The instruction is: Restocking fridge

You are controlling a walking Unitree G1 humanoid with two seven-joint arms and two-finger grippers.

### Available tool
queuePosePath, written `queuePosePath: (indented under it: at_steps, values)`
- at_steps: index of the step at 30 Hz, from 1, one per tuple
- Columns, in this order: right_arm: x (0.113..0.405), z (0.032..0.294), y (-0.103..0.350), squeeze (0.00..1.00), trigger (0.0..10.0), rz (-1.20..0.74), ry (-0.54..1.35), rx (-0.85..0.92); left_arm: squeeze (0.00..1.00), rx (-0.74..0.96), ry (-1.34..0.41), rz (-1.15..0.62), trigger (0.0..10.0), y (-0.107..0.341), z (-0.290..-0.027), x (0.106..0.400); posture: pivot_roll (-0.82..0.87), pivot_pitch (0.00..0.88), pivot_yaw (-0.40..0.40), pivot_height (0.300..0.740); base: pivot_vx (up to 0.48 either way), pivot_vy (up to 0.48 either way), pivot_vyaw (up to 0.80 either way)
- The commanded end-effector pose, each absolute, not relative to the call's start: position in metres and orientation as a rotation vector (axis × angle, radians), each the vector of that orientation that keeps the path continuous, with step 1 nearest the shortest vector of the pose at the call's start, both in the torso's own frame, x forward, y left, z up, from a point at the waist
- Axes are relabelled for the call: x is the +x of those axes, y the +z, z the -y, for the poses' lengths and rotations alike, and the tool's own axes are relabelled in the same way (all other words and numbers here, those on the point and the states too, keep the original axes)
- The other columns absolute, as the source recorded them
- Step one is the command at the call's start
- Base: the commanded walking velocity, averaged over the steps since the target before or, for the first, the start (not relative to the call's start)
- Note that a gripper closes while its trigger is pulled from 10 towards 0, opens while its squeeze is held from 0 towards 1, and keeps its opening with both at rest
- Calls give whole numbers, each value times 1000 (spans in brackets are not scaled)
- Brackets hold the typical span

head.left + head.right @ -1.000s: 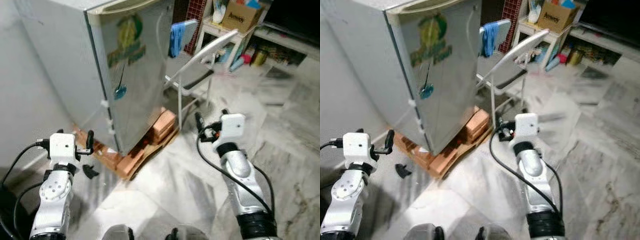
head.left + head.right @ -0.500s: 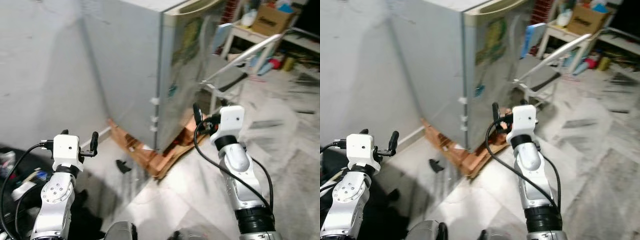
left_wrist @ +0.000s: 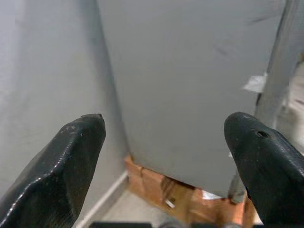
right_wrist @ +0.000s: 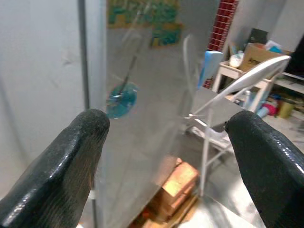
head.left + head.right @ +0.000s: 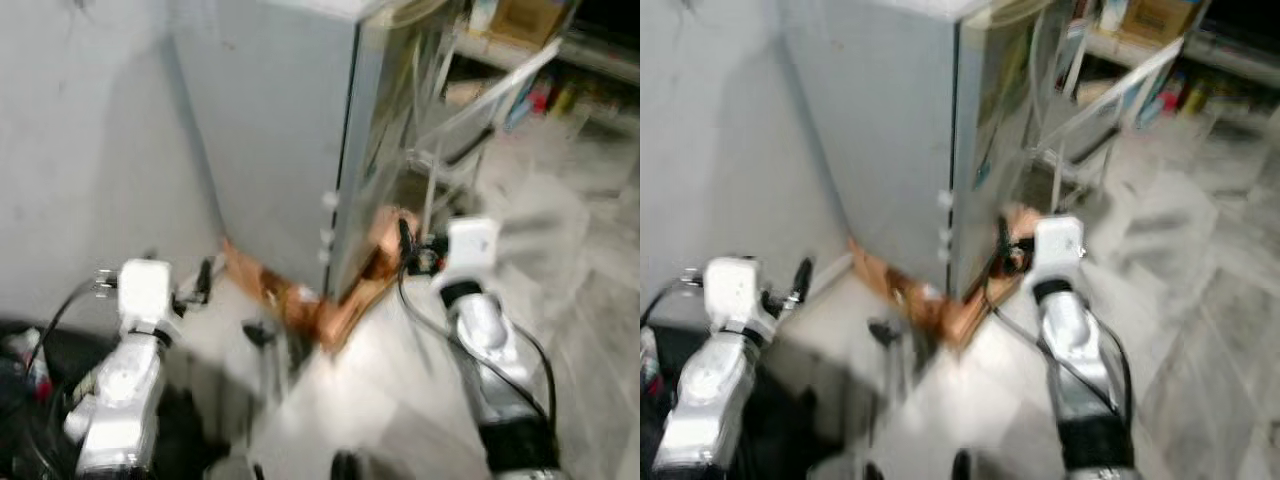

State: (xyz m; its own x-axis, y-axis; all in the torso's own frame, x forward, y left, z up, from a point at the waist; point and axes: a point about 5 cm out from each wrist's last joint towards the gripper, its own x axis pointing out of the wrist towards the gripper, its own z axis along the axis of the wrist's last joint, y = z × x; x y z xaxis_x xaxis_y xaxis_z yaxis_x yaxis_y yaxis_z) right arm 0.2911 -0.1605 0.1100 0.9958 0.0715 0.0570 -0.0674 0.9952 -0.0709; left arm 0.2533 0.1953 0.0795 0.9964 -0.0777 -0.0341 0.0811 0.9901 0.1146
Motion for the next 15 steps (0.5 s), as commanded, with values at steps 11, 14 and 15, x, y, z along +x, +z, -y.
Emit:
queuePosePath:
  at_steps: [11,14,15]
  values:
    - [294,154,112,0,10000,60,79,-54,0,110,-119,-26,10000,79,-196,248,22,63,-43,740,39,0,-73]
    - [296,153,113,0,10000,64,87,-59,0,106,-140,-19,10000,79,-193,248,21,62,-45,740,428,0,-800]
    - [296,153,113,0,10000,66,88,-61,0,105,-141,-20,10000,79,-192,248,21,59,-44,740,424,0,-800]
